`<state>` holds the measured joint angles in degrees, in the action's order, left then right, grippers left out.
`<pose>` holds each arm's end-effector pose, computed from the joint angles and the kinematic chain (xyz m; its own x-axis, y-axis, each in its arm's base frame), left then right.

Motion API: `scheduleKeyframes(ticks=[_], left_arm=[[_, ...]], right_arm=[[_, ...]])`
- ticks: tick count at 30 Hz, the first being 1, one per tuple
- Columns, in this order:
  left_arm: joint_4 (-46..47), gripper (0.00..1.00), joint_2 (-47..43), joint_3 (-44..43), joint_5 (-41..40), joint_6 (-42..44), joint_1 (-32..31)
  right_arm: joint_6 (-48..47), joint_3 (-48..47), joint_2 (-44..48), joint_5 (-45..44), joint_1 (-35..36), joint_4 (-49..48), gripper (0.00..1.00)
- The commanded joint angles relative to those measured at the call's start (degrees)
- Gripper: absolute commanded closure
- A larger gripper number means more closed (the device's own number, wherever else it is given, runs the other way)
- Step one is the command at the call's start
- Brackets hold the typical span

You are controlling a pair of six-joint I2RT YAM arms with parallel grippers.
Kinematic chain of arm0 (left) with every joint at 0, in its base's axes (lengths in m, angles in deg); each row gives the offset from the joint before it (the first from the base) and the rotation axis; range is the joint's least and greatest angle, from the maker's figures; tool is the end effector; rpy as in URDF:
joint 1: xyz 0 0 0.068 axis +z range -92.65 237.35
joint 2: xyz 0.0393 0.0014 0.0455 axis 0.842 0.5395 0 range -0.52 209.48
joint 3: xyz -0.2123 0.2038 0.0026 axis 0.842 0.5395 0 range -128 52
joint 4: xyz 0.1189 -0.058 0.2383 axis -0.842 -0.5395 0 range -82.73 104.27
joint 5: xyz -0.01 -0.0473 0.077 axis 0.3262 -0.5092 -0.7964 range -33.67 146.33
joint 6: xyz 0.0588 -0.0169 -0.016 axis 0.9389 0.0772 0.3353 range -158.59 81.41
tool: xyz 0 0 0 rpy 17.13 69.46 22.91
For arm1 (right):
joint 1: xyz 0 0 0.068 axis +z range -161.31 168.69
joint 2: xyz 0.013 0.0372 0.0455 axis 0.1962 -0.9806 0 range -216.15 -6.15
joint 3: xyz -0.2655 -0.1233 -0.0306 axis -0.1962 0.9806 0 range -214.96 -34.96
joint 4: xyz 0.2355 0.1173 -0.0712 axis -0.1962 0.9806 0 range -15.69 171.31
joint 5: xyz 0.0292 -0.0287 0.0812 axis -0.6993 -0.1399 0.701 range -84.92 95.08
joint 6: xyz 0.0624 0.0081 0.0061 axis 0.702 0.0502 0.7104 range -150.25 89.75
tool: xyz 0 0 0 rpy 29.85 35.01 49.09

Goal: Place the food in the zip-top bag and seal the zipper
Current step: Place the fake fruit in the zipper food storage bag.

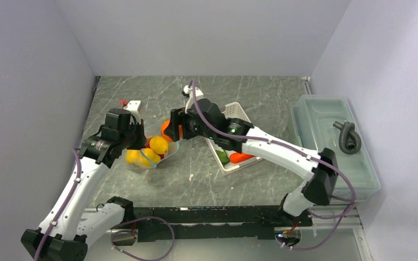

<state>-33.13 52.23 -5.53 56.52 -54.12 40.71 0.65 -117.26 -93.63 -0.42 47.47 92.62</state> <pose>0.1799 -0.0540 0.3395 -0.7024 -0.0696 -0.7084 0.1045 0.9743 -0.1994 0.2013 0.3234 0.3872 -0.5910 0.0109 -0.8066 -0.5853 0.6823 0.4381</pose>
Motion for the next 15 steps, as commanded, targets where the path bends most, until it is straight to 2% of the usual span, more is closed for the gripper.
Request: scheduleKeyframes(ticks=[1,9,15], left_arm=[[1.79,1.00,-0.67,-0.18,0.67,1.11,-0.06],[1.78,1.00,-0.85,-0.21,0.84,1.07,-0.06],[1.75,1.00,-0.99,-0.21,0.64,1.11,-0.01]], right_arm=[[-0.47,-5.28,-5.24,1.08,1.56,-3.44,0.68],[0.35,-9.71,-12.40,1.16,2.59,-3.95,0.66],[1.45,-10.98,-15.72,1.25,2.68,-5.15,0.60]])
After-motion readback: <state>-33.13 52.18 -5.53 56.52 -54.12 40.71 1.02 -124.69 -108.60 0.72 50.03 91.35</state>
